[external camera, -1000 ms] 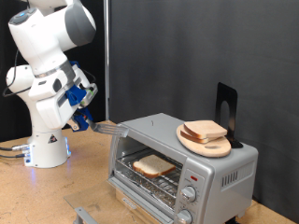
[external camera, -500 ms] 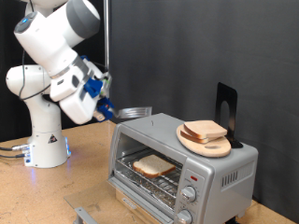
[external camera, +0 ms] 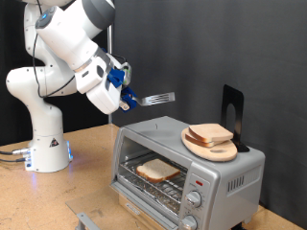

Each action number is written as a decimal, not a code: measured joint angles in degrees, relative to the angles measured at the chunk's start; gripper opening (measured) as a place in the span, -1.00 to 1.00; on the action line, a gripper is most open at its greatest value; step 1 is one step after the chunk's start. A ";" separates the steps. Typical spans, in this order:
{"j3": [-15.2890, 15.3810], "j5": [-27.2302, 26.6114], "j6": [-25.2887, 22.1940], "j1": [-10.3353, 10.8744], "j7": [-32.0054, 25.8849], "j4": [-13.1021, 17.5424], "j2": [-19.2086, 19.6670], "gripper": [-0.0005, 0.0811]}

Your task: Make a piece of toast with the oven

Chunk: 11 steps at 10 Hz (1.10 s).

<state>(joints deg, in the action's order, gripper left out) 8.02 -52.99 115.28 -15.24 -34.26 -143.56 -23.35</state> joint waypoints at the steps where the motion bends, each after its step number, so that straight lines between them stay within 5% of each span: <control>1: 0.16 -3.04 0.05 0.48 -1.98 -0.08 0.23 -0.02; 6: 6.86 -11.62 4.29 5.49 -6.43 -1.60 -0.11 -0.02; 11: 12.51 -11.97 12.50 5.99 -3.84 -4.35 -0.27 -0.02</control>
<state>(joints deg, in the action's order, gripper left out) 20.52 -64.96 127.78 -9.25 -38.10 -147.91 -23.62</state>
